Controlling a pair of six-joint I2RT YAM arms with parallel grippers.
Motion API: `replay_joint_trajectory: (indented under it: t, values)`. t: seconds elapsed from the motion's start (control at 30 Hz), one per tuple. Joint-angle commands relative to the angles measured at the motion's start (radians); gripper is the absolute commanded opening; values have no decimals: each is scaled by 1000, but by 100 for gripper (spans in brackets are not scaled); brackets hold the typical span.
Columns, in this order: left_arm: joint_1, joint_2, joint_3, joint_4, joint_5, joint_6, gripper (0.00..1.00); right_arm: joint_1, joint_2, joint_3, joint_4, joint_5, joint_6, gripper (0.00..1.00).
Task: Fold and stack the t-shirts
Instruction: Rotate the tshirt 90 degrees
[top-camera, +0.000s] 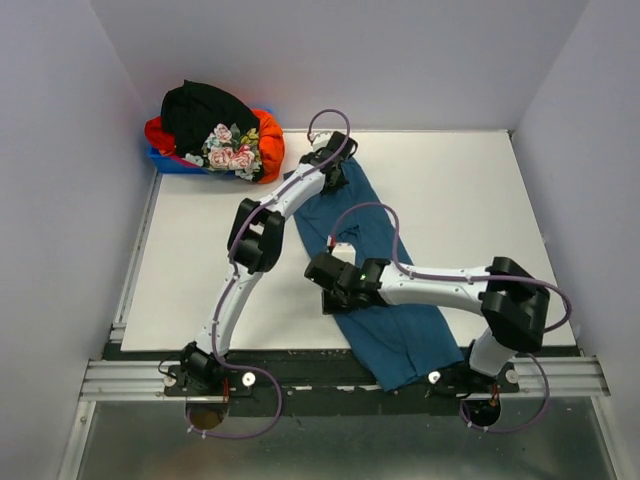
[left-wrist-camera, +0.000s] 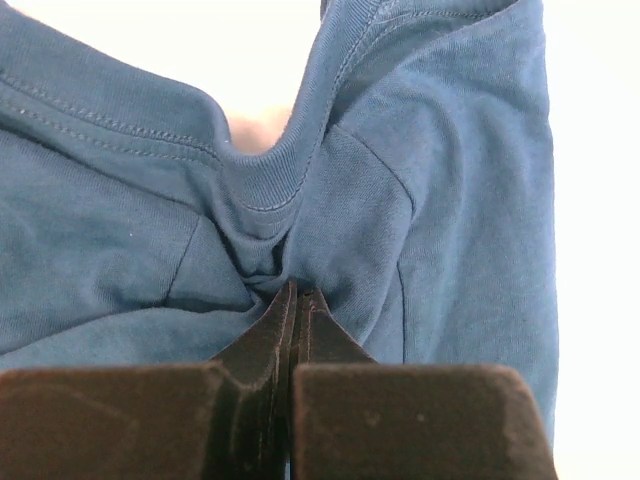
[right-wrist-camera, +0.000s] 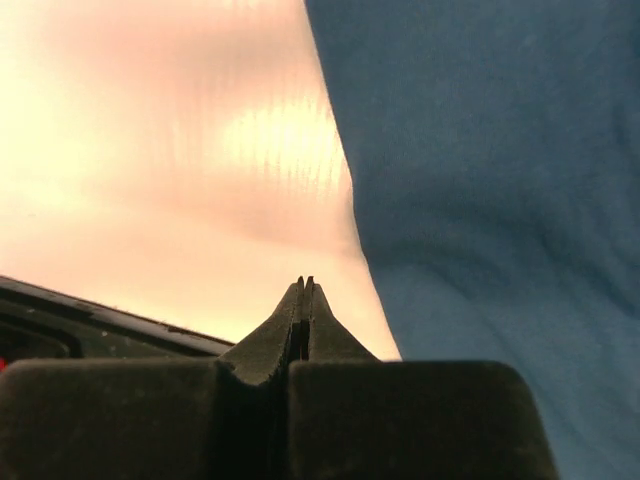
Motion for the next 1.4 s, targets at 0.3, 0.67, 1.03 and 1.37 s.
replay_joint_trajectory:
  t: [0.3,0.67,1.03,1.37]
  values:
    - [63,195,162,126,324,-71,0,-307,-385,-140,-133,133,-148,1]
    - [98,16,57,301,460,-7,3,-447,-362,-209,-216,142,-148,1]
    - [94,-487,-373,264,441,126,47,-481,-310,-229,-222,162,-118,1]
    - [31,-854,-1042,322,142,-55,0,-547,-367,-338,-166,100,-88,1]
